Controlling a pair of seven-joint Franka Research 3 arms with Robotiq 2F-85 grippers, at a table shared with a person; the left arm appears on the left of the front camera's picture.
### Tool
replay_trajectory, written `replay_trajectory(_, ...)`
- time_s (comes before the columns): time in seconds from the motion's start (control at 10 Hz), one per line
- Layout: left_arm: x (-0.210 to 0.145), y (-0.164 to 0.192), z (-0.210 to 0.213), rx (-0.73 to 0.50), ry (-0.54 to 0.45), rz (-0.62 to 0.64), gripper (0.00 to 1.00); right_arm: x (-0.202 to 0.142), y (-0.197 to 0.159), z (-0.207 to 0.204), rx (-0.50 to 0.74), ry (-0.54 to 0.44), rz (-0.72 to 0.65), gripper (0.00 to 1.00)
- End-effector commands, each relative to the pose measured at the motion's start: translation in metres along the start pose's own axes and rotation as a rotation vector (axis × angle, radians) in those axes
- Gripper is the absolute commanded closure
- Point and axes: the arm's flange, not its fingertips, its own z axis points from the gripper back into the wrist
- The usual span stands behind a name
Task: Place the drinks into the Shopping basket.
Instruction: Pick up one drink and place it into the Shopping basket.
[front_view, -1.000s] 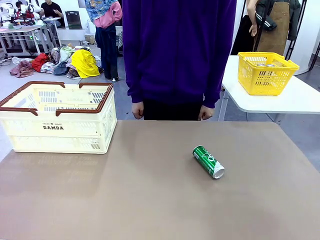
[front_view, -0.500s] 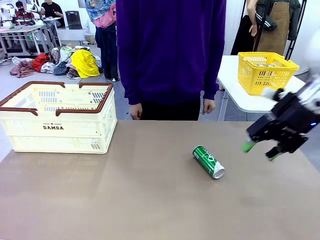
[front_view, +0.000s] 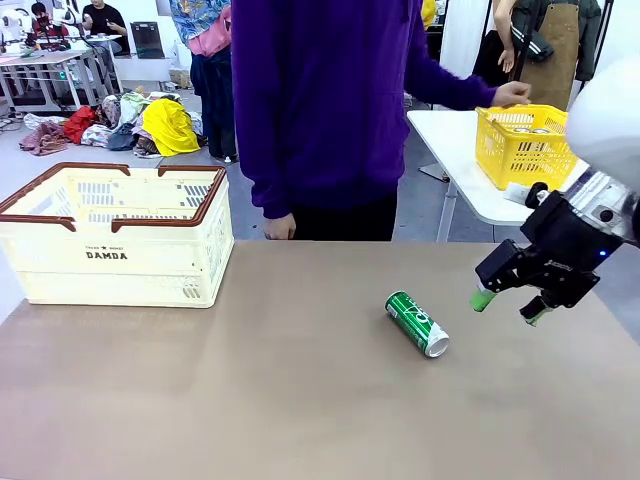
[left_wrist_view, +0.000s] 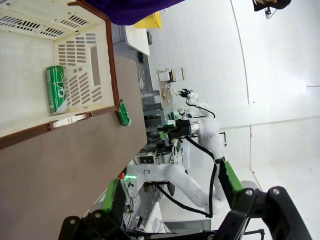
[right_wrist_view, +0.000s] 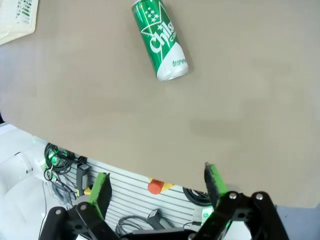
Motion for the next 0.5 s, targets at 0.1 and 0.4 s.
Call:
replay_trajectory(0.1,-0.004,-0.002,-0.002,0.006,-0.004,0.009,0.0,0.055,0.023,-0.036,-0.112,-0.007,-0.016,0.0)
replay_trajectory(0.4,-0.004,-0.002,-0.002,0.006,-0.004,0.009,0.0,0.103,0.025,-0.086,-0.242,0.097,-0.016,0.0)
